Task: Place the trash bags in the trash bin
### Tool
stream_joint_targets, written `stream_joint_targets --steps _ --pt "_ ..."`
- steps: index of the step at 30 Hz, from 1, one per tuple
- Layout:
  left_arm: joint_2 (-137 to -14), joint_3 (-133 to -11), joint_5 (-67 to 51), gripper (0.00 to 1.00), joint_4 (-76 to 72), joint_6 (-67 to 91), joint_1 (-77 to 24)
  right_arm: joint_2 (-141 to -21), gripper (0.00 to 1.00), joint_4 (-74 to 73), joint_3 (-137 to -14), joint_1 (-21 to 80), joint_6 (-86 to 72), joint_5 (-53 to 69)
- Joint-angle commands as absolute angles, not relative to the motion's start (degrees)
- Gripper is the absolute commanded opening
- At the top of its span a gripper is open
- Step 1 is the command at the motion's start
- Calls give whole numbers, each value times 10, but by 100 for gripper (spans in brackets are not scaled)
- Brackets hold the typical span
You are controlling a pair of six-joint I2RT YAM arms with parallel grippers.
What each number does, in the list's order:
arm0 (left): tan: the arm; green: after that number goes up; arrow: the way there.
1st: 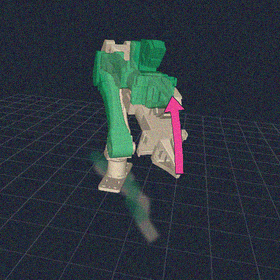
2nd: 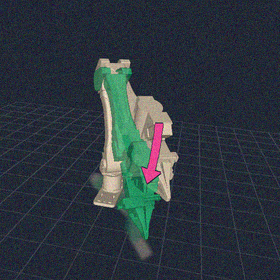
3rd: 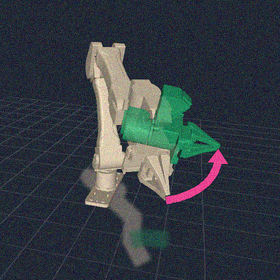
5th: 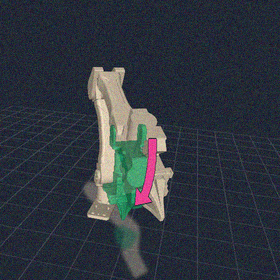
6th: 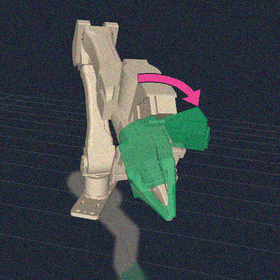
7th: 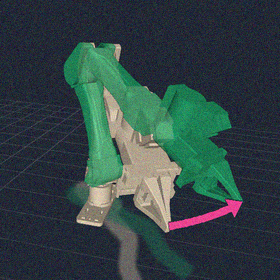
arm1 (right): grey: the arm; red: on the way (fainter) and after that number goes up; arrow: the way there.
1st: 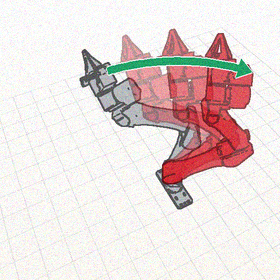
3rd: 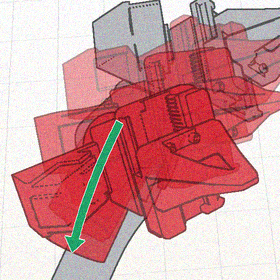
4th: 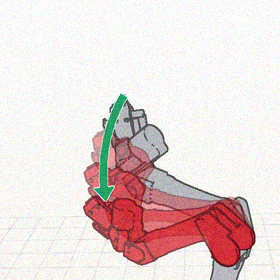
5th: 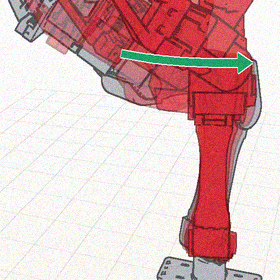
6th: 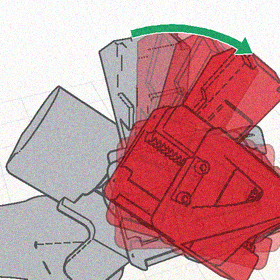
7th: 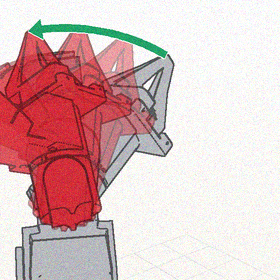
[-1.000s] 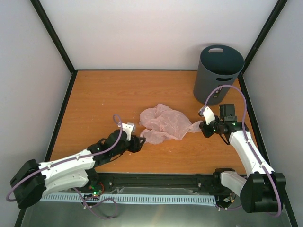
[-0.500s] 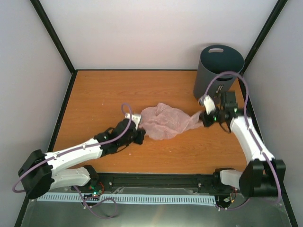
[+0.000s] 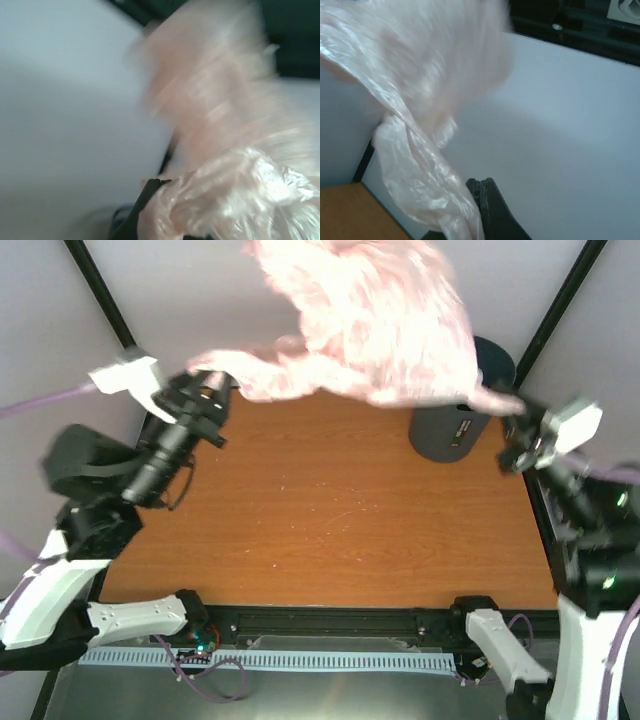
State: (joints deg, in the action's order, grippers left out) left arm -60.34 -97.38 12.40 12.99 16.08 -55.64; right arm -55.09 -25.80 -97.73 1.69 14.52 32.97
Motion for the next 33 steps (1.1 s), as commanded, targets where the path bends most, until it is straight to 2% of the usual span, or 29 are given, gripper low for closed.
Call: stream_joint_targets --steps 1,3,5,9,13,18,21,25,28,30,33 --pt "-696 -709 264 1 279 167 -555 -535 3 -193 -614 18 176 262" --pt "-737 -621 220 1 317 217 -549 -598 3 -255 -531 18 236 259" --pt "-746 -570 156 1 324 232 -550 -627 3 -338 -499 18 289 320" --pt "-640 -529 114 1 304 219 -559 -509 3 -474 -501 18 387 465" --pt "-550 -533 89 1 286 199 -559 -397 3 -510 -529 18 376 523" --pt "-516 -565 115 1 298 207 -559 -405 3 -538 -572 18 334 557" --pt "-523 -582 141 1 295 218 -559 -436 3 -504 -582 18 284 540" --pt "-564 -584 169 1 265 230 -539 -497 3 -385 -578 19 181 436" --pt "-627 -602 96 1 241 244 -465 -593 3 -337 -609 18 156 379" --pt "-674 -646 68 1 228 236 -418 -671 3 -337 -671 18 157 350" --pt "-734 -811 111 1 260 197 -394 -785 3 -398 -857 18 177 302"
